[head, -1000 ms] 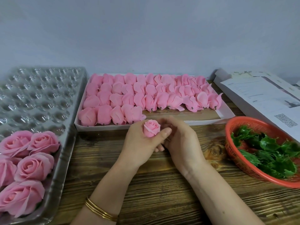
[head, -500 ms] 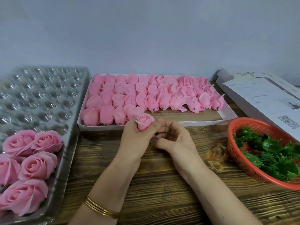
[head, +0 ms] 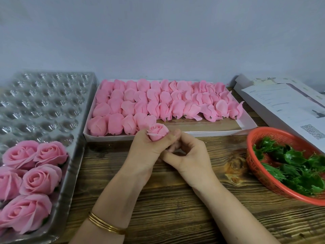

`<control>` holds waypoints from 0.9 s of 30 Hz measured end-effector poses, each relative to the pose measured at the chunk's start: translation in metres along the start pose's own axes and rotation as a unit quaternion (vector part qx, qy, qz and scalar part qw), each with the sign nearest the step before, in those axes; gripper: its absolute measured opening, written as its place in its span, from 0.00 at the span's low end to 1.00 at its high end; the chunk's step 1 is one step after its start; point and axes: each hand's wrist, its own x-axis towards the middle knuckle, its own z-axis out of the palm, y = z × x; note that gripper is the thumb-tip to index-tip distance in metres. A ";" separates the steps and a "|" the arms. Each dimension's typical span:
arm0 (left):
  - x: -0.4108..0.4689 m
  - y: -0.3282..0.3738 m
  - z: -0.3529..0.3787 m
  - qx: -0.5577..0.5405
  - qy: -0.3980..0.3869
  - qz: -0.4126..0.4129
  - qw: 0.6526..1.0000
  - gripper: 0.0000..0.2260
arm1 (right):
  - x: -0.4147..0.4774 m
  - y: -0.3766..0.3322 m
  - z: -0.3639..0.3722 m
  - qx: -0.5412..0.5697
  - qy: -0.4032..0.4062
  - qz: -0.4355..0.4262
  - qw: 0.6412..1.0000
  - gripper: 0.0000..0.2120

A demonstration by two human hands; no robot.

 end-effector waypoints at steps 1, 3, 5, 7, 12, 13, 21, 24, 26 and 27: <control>0.000 0.001 -0.003 -0.004 -0.014 -0.008 1.000 0.05 | 0.000 0.000 -0.002 0.018 -0.015 0.007 1.000 0.15; 0.001 0.002 -0.007 -0.001 -0.040 -0.023 0.999 0.11 | 0.001 -0.001 -0.004 0.076 -0.060 0.030 0.995 0.11; 0.001 0.003 -0.008 0.003 -0.044 -0.033 0.998 0.21 | 0.002 0.000 -0.005 0.151 -0.090 0.073 0.982 0.05; -0.001 0.004 -0.004 -0.009 -0.028 -0.027 0.999 0.22 | 0.002 0.001 -0.006 0.175 -0.101 0.103 0.974 0.08; -0.002 0.004 0.003 -0.045 0.006 -0.030 0.999 0.09 | 0.000 0.001 -0.001 0.064 -0.043 0.041 0.996 0.10; -0.002 0.004 0.003 -0.047 0.009 -0.034 0.998 0.09 | 0.000 0.001 -0.001 0.049 -0.032 0.028 0.998 0.10; -0.001 0.003 0.000 -0.030 -0.004 -0.032 0.999 0.14 | 0.000 0.002 -0.002 0.059 -0.038 0.027 0.997 0.05; -0.001 0.001 0.000 -0.025 0.005 -0.018 1.000 0.21 | 0.000 0.002 -0.002 0.061 -0.042 0.035 0.997 0.07; -0.001 0.002 0.001 -0.023 0.001 -0.018 1.000 0.20 | -0.001 0.004 -0.001 0.061 -0.031 0.036 0.997 0.07; -0.001 0.002 0.001 -0.020 -0.005 -0.021 1.000 0.18 | 0.000 0.005 -0.001 0.067 -0.030 0.038 0.997 0.06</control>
